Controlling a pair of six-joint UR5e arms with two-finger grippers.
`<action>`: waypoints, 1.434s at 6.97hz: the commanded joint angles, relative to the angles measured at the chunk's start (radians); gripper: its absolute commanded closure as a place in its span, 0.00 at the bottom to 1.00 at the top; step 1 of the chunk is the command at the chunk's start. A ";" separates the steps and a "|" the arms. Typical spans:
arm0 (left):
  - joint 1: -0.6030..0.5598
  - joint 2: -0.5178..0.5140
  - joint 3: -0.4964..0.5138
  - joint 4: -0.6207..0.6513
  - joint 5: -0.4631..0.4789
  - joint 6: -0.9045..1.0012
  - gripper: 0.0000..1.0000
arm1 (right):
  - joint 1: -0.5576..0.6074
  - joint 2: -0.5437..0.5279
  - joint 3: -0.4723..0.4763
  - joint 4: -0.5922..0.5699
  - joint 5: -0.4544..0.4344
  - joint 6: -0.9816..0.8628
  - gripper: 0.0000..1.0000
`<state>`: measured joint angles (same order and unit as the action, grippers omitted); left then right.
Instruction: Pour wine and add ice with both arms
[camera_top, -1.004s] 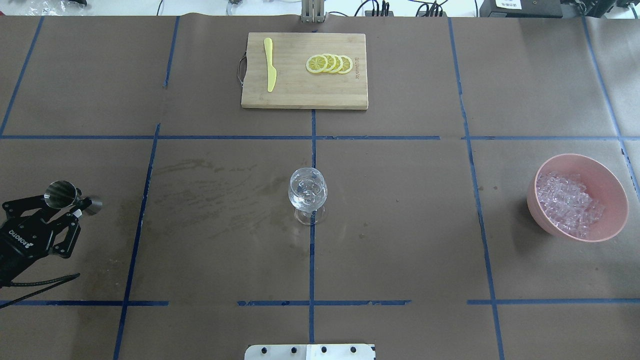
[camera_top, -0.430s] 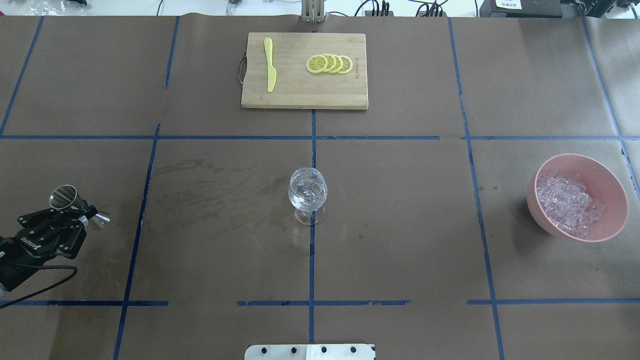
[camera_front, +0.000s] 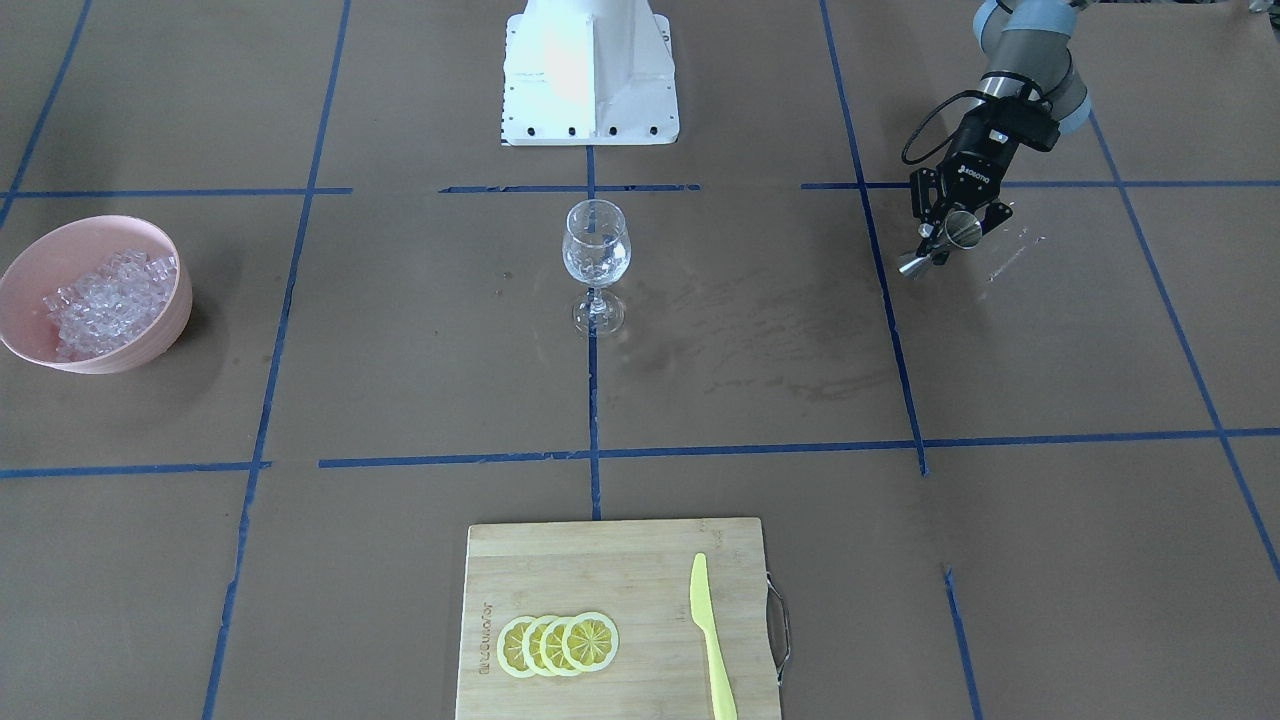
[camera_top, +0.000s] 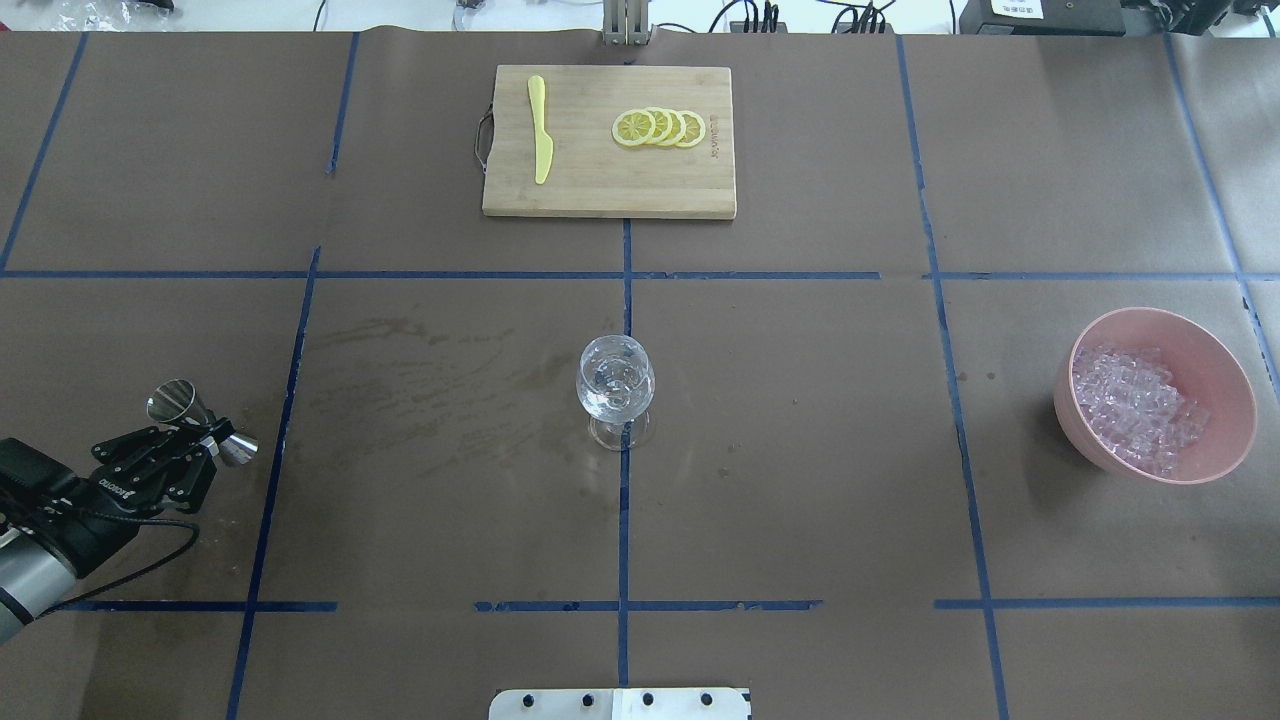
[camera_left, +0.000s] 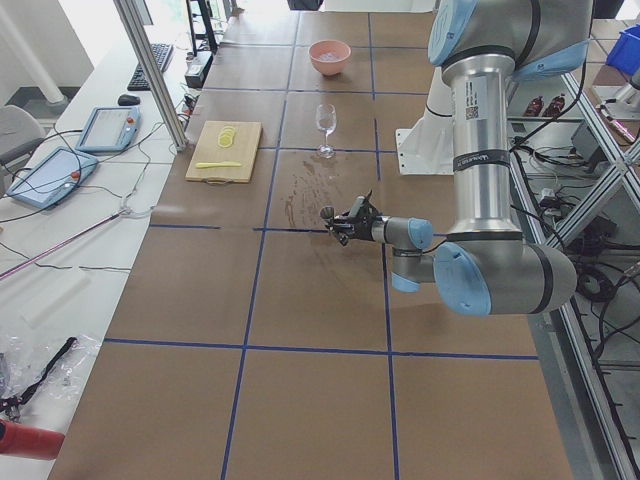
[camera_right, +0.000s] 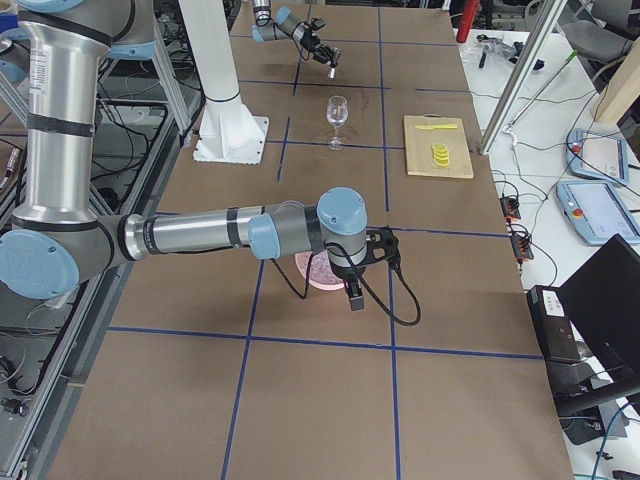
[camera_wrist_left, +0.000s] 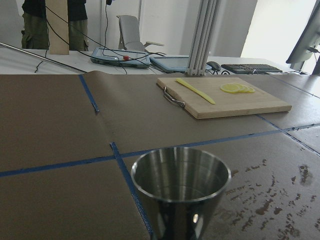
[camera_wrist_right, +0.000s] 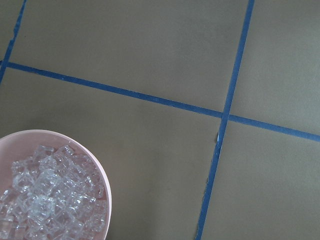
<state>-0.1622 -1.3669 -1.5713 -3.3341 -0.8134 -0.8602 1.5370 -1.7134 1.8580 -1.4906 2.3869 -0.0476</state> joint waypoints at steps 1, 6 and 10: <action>0.006 -0.015 0.039 0.004 0.057 0.010 1.00 | 0.000 -0.005 -0.002 0.010 0.000 0.000 0.00; 0.007 -0.073 0.071 0.004 0.088 0.107 1.00 | 0.000 -0.015 0.000 0.012 0.000 0.000 0.00; 0.012 -0.077 0.082 0.004 0.089 0.109 1.00 | 0.000 -0.015 0.000 0.012 0.000 -0.001 0.00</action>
<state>-0.1519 -1.4420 -1.4905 -3.3294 -0.7242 -0.7524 1.5370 -1.7287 1.8577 -1.4788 2.3869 -0.0480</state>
